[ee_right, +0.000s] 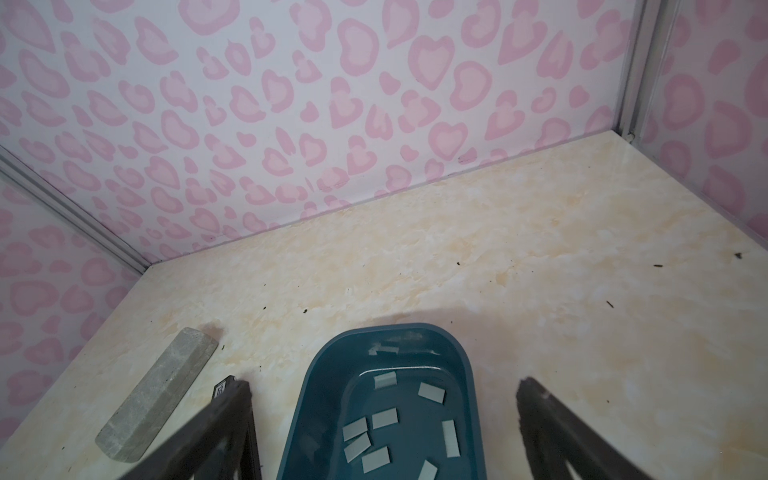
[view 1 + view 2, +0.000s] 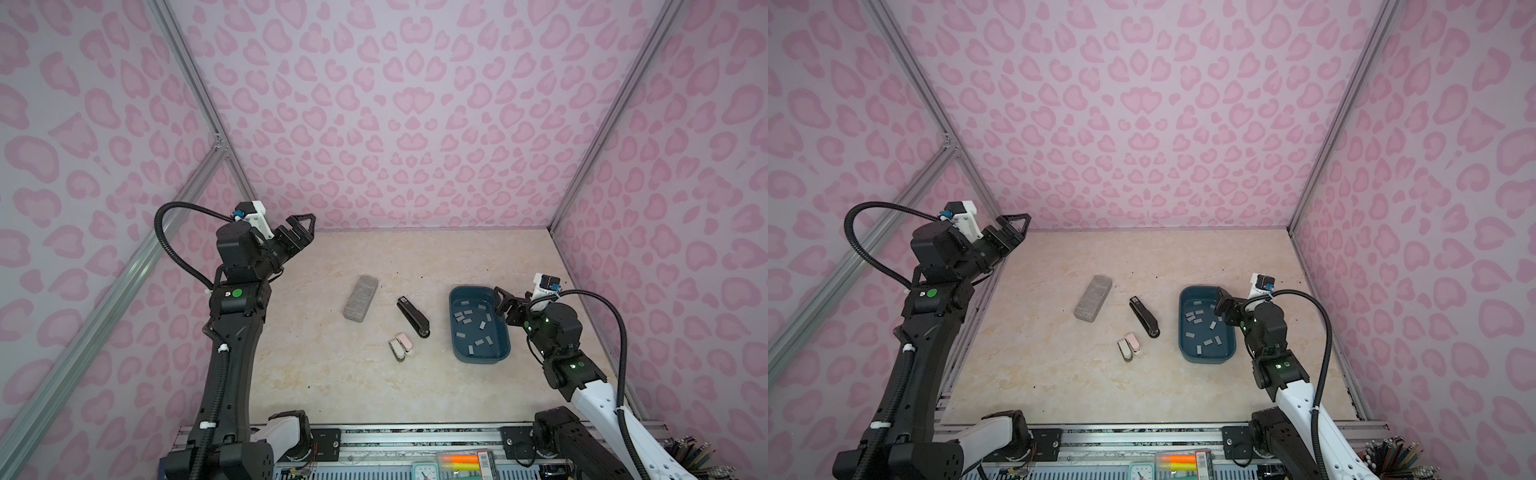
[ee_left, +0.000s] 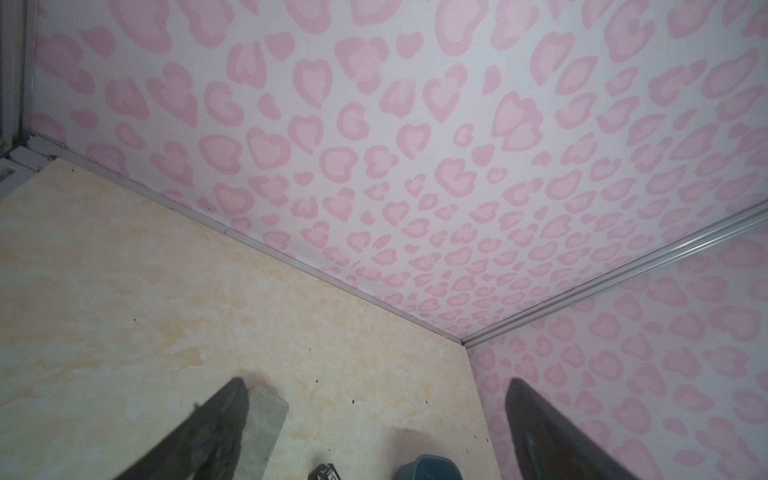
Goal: Load the staples into the stapler
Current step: 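Raise the left arm and reach toward the black stapler while the right arm lifts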
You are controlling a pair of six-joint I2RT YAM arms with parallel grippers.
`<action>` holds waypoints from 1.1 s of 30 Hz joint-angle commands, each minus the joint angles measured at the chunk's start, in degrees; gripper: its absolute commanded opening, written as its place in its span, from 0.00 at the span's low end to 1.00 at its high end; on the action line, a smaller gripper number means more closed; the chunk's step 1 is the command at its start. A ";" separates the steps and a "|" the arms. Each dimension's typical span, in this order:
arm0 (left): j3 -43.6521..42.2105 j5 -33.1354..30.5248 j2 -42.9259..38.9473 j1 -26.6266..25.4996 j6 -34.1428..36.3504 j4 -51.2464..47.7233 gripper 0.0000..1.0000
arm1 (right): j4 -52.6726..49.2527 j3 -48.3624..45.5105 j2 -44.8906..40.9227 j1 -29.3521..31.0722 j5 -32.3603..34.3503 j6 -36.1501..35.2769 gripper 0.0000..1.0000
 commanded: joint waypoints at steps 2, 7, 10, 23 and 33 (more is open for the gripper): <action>0.95 -5.53 0.91 -1.83 9.73 4.12 0.98 | 1.64 -0.05 0.68 0.03 -3.22 -0.60 1.00; -6.92 -5.95 -2.05 -6.36 26.46 16.65 0.98 | 2.04 0.21 1.91 0.51 -3.96 0.08 1.00; -8.44 -2.75 -2.19 -13.25 48.81 12.56 0.93 | 0.69 1.00 1.93 0.84 -3.54 -0.09 1.00; -17.97 5.74 -1.69 -30.97 87.76 -2.55 0.81 | -5.08 1.71 -4.81 0.91 -1.13 -0.03 1.00; -0.70 -15.65 17.92 -45.86 107.41 -27.78 0.74 | -1.71 -0.69 -5.51 0.89 -2.90 2.61 1.00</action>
